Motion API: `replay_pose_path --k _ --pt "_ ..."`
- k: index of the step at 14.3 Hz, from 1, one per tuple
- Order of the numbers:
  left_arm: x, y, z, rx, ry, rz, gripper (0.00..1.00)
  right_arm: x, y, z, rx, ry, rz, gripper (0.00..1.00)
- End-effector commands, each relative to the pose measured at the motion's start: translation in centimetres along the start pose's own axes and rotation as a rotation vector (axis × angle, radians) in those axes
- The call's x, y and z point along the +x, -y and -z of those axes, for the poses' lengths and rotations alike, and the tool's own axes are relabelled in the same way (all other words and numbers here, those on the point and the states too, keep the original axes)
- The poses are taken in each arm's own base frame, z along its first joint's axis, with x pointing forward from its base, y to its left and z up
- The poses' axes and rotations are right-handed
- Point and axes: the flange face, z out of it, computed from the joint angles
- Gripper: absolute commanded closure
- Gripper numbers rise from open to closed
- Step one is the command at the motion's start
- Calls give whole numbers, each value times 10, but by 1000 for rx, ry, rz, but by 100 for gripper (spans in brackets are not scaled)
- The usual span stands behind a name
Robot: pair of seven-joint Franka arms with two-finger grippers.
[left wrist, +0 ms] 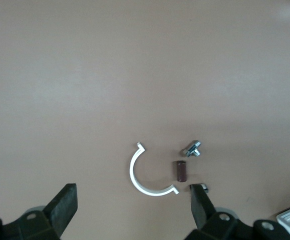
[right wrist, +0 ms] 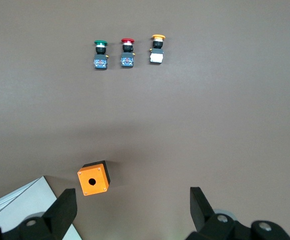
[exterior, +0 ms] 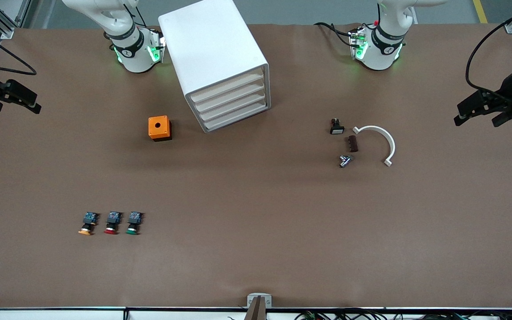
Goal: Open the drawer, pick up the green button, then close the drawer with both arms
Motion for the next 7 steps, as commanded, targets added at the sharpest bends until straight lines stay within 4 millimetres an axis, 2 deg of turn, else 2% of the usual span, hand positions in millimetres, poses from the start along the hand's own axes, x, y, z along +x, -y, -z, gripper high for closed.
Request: replay_pose_path --k 1,7 --pt "11 -4 9 54 19 -16 0 -7 -7 1 41 -10 -20 0" --pt "12 -4 11 46 22 42 0 -6 -4 9 30 -38 -4 0"
